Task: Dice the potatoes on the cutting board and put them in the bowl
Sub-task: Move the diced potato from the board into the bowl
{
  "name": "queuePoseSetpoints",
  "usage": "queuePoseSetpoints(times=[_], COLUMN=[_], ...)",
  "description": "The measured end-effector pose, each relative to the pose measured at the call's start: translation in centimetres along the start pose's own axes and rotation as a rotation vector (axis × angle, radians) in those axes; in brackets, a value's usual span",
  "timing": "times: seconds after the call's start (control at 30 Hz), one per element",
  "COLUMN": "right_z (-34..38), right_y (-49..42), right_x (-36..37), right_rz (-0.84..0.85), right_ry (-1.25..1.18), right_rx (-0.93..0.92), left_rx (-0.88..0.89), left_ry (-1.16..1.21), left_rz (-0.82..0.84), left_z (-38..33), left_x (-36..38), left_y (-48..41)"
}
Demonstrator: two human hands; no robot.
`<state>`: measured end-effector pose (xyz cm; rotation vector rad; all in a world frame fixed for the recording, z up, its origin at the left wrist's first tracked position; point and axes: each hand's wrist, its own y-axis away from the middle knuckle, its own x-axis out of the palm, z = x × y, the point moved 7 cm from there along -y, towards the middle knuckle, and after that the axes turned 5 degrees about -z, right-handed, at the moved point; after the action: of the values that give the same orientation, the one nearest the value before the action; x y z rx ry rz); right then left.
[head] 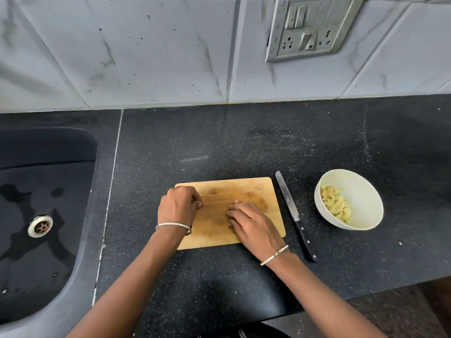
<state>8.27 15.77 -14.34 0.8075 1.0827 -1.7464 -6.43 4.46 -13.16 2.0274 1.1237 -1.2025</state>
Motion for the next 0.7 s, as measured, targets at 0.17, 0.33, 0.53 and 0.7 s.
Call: queuePoseSetpoints(times=[0.17,0.33,0.53,0.7], right_z=[-2.4,-5.1,-4.5,-3.1], right_y=[-0.1,1.1,0.2,-1.6], right_x=[-3.9,-4.7,-2.5,-1.7], right_rz=[-0.017,0.262,0.311,0.292], right_ry=[-0.127,-0.038,-0.021,-0.137], right_rx=[0.258,0.52,0.539,0.522], left_rx=[-0.076,-0.11,0.071,0.207], left_ry=[-0.012,-0.006,0.035,0.205], left_rz=[-0.001,0.033,0.199,0.233], left_z=[0.5,0.6,-2.3,-5.5], left_x=[-0.3,-0.1,2.2,3.5], left_y=[-0.5,-0.6,0.1,1.6])
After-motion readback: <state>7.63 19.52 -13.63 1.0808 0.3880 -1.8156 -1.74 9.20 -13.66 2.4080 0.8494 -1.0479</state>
